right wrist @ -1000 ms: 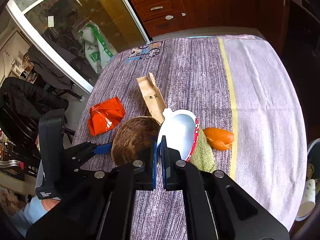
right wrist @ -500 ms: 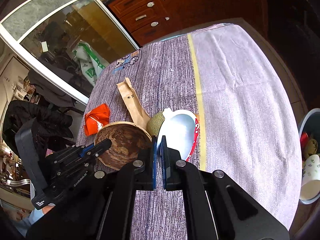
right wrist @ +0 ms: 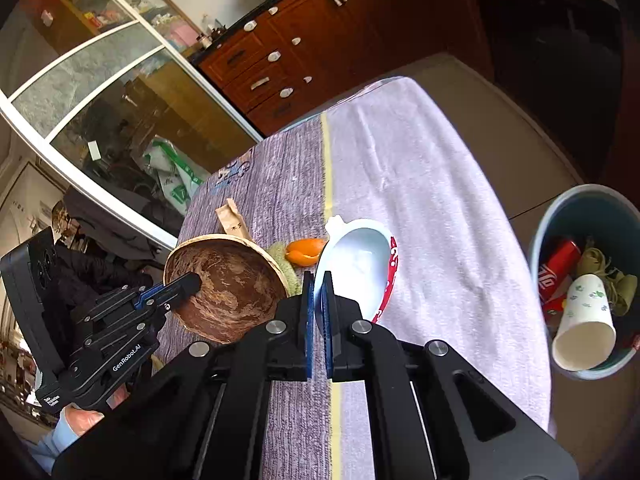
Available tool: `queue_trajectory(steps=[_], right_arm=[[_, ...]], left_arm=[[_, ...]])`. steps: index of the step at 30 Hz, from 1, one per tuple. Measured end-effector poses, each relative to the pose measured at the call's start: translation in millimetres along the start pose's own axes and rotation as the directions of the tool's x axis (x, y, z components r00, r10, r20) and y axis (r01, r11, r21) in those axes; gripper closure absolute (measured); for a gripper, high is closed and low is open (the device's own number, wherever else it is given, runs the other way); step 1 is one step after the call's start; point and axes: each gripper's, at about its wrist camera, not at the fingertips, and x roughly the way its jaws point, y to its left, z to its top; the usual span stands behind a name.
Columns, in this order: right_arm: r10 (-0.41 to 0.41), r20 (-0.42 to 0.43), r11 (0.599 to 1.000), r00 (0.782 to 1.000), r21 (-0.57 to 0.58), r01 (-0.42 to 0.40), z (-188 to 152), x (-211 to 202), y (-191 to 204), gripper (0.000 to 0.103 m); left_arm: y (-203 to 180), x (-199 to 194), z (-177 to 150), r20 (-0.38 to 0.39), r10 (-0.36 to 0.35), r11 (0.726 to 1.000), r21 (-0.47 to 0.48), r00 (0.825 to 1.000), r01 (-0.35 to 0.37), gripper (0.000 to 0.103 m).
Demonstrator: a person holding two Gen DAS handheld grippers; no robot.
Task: Collect trash
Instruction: 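Carry the coconut shell and spoon to the teal bin, then open both grippers to drop the shell and spoon into the bin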
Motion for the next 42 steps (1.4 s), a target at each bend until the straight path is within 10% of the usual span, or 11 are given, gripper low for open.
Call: queue_trajectory(steps=[17, 42], right_arm=[[-0.179, 0.113, 0.953, 0.977, 0.266, 0.144, -28, -109, -169, 0.099], [-0.237, 0.039, 0.903, 0.971, 0.378, 0.205, -10, -89, -244, 0.098]], left_arm=[[-202, 81, 8, -0.174, -0.203, 0.923, 0.295, 0.963, 0.248, 0.097], [-254, 206, 23, -0.328, -0.16, 0.931, 0.264, 0.931, 0.253, 0.097]])
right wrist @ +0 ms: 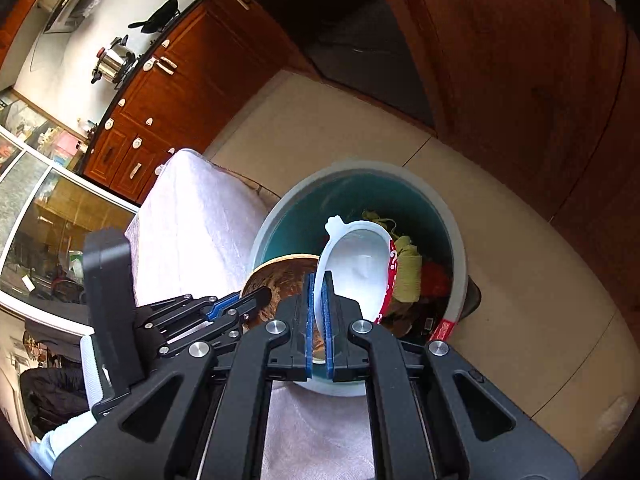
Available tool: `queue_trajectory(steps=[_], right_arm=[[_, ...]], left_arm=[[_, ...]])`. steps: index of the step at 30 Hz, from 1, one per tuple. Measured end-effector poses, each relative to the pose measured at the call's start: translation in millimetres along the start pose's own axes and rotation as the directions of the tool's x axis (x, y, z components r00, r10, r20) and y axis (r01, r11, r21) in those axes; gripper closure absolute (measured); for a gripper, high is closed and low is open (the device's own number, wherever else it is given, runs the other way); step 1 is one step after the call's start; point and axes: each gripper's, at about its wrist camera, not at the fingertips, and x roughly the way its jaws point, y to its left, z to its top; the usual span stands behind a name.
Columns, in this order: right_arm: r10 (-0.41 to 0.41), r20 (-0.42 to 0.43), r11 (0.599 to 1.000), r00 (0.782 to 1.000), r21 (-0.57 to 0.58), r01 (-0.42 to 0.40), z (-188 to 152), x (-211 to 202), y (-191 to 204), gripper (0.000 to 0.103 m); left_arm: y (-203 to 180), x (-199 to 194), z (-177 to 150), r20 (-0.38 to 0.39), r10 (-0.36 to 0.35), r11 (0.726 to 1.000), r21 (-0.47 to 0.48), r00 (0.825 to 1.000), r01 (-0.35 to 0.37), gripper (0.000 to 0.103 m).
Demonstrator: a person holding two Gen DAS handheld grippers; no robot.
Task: Collect trash
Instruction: 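Open both grippers to drop the shell and spoon into the bin, then move both open grippers back toward the melon and orange items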
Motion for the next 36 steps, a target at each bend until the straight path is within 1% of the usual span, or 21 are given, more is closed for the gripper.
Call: queue_trajectory(steps=[1, 2, 3, 4, 5, 6, 7, 8, 9, 10, 11, 14, 16, 17, 18, 23, 26, 28, 32, 36], right_arm=[[-0.003, -0.001, 1.0, 1.0, 0.003, 0.003, 1, 2, 0, 0.095], [-0.001, -0.004, 1.0, 1.0, 0.004, 0.001, 0, 3, -2, 0.095], [0.001, -0.009, 1.0, 1.0, 0.01, -0.001, 1, 5, -2, 0.089], [0.004, -0.011, 1.0, 1.0, 0.017, -0.004, 1, 7, -2, 0.066], [0.001, -0.011, 1.0, 1.0, 0.022, -0.001, 0, 8, -2, 0.049], [-0.001, -0.007, 1.0, 1.0, 0.025, 0.001, 0, 9, -2, 0.035], [-0.002, -0.007, 1.0, 1.0, 0.025, 0.002, 0, 9, -2, 0.034], [-0.001, -0.014, 1.0, 1.0, 0.027, 0.001, -1, 11, -2, 0.033], [0.001, -0.02, 0.999, 1.0, 0.037, 0.0, -1, 12, -3, 0.026], [0.003, -0.022, 0.999, 1.0, 0.047, -0.001, -2, 13, -4, 0.024], [0.0, -0.025, 0.999, 1.0, 0.053, 0.001, -2, 14, -4, 0.024], [-0.004, -0.045, 0.997, 0.999, 0.072, 0.007, -3, 17, -4, 0.022], [-0.003, -0.053, 0.997, 0.999, 0.078, 0.007, -6, 18, -3, 0.017], [-0.006, -0.056, 0.997, 0.998, 0.077, 0.01, -6, 19, -3, 0.017], [-0.008, -0.059, 0.997, 0.998, 0.075, 0.012, -6, 19, -2, 0.017], [-0.016, -0.06, 0.997, 0.998, 0.077, 0.021, -8, 14, 3, 0.017], [-0.017, -0.059, 0.997, 0.998, 0.071, 0.021, -9, 12, 8, 0.017], [-0.018, -0.06, 0.998, 0.998, 0.066, 0.022, -11, 10, 12, 0.017], [-0.014, -0.059, 0.999, 0.998, 0.046, 0.017, -18, 6, 26, 0.017], [-0.004, -0.059, 1.0, 0.998, 0.028, 0.006, -24, 6, 39, 0.016]], left_arm=[[2, 0, 0, -0.004, -0.007, 1.0, -0.009, 1.0, 0.007, 0.097], [4, -1, -1, -0.011, -0.013, 1.0, -0.017, 1.0, 0.013, 0.096], [6, -2, -1, -0.019, -0.018, 1.0, -0.022, 1.0, 0.017, 0.095], [8, -3, -2, -0.024, -0.022, 0.999, -0.025, 0.999, 0.021, 0.095], [10, -3, -1, -0.027, -0.023, 0.999, -0.027, 0.999, 0.022, 0.088], [11, -5, -2, -0.031, -0.023, 0.999, -0.03, 0.999, 0.022, 0.066], [12, -8, -1, -0.027, -0.02, 0.999, -0.033, 0.999, 0.019, 0.052], [13, -14, -3, -0.004, -0.01, 0.999, -0.034, 1.0, 0.01, 0.04], [13, -19, -5, 0.016, 0.004, 0.999, -0.033, 1.0, -0.003, 0.039], [14, -23, -5, 0.022, 0.01, 0.999, -0.031, 1.0, -0.009, 0.037], [14, -25, -6, 0.02, 0.006, 0.999, -0.032, 1.0, -0.006, 0.034], [14, -33, -9, 0.026, -0.001, 1.0, -0.029, 1.0, 0.002, 0.03], [13, -35, -10, 0.028, 0.0, 1.0, -0.024, 1.0, 0.001, 0.028], [12, -38, -10, 0.029, -0.001, 1.0, -0.024, 1.0, 0.002, 0.027], [12, -40, -10, 0.03, -0.002, 1.0, -0.025, 1.0, 0.003, 0.025], [12, -58, -13, 0.038, -0.009, 1.0, -0.029, 0.999, 0.01, 0.022], [11, -56, -14, 0.049, -0.01, 0.999, -0.031, 0.999, 0.012, 0.019], [12, -59, -18, 0.059, -0.011, 0.999, -0.037, 0.998, 0.013, 0.016], [15, -71, -27, 0.077, -0.015, 0.999, -0.051, 0.997, 0.019, 0.014], [23, -83, -40, 0.097, 0.001, 0.998, -0.067, 0.995, 0.005, 0.012]])
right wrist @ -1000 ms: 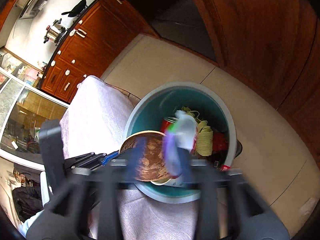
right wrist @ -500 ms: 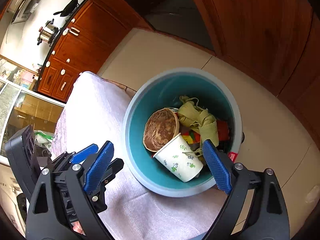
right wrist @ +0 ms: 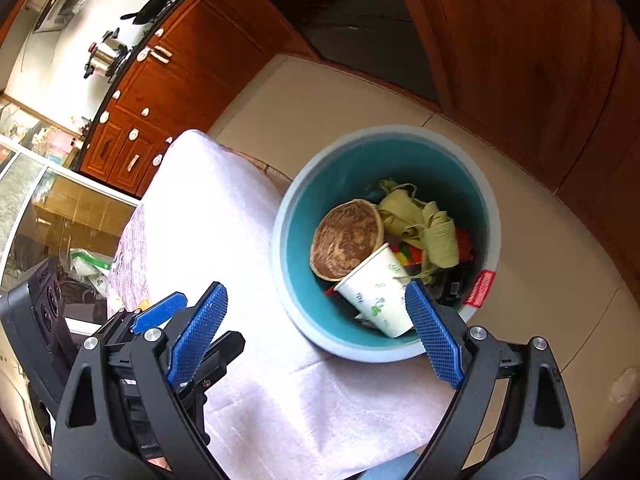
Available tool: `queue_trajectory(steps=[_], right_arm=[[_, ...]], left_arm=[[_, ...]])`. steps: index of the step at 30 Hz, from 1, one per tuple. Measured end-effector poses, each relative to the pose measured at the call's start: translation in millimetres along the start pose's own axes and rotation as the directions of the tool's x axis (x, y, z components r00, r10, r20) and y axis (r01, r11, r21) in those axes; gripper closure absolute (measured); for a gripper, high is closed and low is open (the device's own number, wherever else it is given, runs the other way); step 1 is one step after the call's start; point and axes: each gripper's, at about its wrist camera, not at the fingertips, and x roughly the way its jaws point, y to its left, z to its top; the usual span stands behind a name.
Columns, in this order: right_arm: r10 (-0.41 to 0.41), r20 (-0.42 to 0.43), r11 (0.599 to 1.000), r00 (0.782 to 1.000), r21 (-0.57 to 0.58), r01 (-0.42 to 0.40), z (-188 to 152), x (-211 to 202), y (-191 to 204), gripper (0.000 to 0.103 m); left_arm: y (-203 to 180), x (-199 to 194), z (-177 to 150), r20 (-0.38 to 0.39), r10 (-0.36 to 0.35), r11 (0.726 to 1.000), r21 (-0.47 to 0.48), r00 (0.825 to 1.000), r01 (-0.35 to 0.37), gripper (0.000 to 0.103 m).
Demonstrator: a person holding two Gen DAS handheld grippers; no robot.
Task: Collect trash
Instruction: 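Move both open grippers back toward the melon and orange items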
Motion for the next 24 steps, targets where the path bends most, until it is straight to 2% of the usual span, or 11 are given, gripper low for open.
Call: queue_trajectory(steps=[9, 16, 20, 24], right_arm=[[0.025, -0.017, 0.997, 1.0, -0.072, -0.026, -21, 5, 49, 0.013], [0.05, -0.066, 0.986, 0.997, -0.154, -0.06, -39, 23, 100, 0.013], [0.06, -0.084, 0.982, 0.995, -0.176, -0.074, -47, 33, 123, 0.013], [0.06, -0.105, 0.979, 0.993, -0.188, -0.08, -53, 43, 133, 0.013]], left_arm=[[40, -30, -29, 0.028, 0.031, 0.997, -0.075, 0.999, -0.029, 0.009], [91, -46, -55, 0.034, 0.081, 0.983, -0.167, 0.996, -0.075, 0.008], [133, -52, -68, 0.026, 0.119, 0.958, -0.267, 0.993, -0.108, 0.008], [180, -61, -83, 0.012, 0.201, 0.906, -0.382, 0.98, -0.181, 0.008]])
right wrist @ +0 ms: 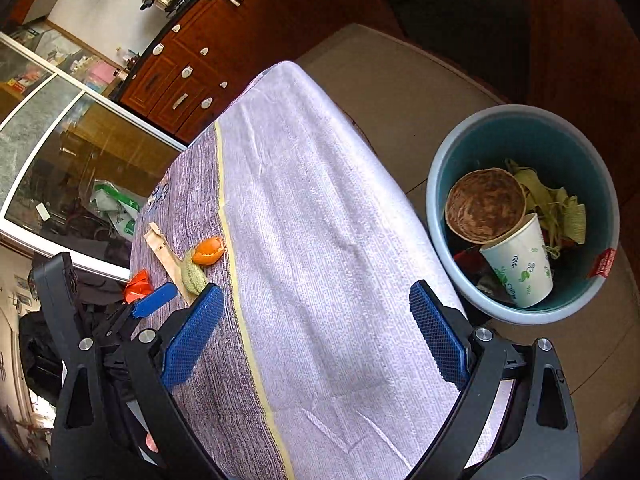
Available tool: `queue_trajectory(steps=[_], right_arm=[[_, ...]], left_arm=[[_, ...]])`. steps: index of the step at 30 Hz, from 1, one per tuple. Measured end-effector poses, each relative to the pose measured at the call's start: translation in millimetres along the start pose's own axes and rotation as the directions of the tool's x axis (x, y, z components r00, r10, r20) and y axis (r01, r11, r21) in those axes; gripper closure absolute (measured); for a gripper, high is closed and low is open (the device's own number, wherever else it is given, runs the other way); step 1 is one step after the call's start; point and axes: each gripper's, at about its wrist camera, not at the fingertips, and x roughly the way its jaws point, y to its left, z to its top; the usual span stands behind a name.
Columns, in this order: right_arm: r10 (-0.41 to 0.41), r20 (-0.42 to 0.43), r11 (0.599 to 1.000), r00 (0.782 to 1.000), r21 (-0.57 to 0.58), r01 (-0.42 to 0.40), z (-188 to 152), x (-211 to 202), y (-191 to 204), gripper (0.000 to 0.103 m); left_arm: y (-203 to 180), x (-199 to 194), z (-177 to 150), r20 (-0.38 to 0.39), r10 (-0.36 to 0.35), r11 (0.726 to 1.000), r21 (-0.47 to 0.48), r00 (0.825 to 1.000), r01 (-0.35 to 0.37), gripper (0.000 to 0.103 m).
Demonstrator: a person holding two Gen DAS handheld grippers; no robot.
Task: Collect trash
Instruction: 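Move both open grippers back toward the melon and orange items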
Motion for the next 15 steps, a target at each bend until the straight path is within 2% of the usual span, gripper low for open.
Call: queue_trajectory(steps=[3, 6, 12, 15], right_arm=[[0.0, -0.032, 1.0, 0.999, -0.008, 0.0, -2, 16, 6, 0.013], [0.004, -0.06, 1.0, 0.998, -0.014, -0.005, -3, 33, 11, 0.013], [0.02, -0.11, 0.999, 0.994, -0.047, -0.025, 0, 61, 31, 0.013], [0.024, -0.123, 0.997, 0.992, -0.064, -0.032, 2, 69, 40, 0.013]], left_arm=[[28, 6, 1, -0.005, 0.024, 0.995, -0.095, 1.0, -0.025, 0.008], [48, 11, 2, -0.013, 0.013, 0.984, -0.176, 1.0, -0.015, 0.008], [53, 23, 11, -0.033, 0.016, 0.981, -0.195, 0.999, -0.022, 0.008], [51, 28, 10, -0.041, -0.007, 0.981, -0.192, 0.999, 0.0, 0.022]])
